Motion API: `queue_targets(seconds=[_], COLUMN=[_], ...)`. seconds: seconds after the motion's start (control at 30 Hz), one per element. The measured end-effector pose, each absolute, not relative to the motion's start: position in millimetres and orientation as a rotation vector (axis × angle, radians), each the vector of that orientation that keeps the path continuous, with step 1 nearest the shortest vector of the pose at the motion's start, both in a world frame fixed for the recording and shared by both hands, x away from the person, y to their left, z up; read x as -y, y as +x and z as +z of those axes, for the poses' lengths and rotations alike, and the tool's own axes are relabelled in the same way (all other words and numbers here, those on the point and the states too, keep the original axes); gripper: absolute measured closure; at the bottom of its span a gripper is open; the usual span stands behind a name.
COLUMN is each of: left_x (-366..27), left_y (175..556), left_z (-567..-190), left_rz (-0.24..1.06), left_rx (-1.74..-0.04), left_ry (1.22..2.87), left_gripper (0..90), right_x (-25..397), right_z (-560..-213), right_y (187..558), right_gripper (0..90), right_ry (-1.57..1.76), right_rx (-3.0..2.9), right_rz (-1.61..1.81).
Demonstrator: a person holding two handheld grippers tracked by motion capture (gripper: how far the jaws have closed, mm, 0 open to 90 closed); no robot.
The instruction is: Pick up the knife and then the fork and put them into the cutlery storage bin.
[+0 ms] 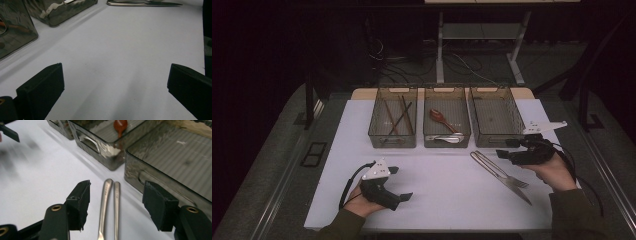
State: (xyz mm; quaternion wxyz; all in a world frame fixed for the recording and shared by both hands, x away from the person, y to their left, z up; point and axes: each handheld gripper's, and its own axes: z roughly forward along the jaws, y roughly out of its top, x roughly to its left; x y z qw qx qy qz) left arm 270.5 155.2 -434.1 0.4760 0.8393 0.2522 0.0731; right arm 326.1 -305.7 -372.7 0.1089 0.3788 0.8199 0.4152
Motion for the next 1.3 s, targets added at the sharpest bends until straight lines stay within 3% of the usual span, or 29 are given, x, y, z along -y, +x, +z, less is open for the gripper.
queue_targets(seconds=[0.4, 0.77, 1.3], left_x=[-155, -155, -155], left_y=[270, 270, 270], left_z=[-435, -435, -435], left_rz=[0.18, 0.179, 0.176], left_rx=[-0.612, -0.617, -0.616], left_ry=[2.052, 2.055, 2.055], left_gripper=[0.2, 0.2, 0.2], right_x=[319, 306, 285], right_z=[-378, -388, -411], right_y=[332, 340, 347], right_gripper=[41.8, 46.7, 69.5], right_ry=[1.246, 1.255, 1.17], right_rx=[-2.476, -2.634, -2.799], right_rz=[1.044, 0.834, 0.544])
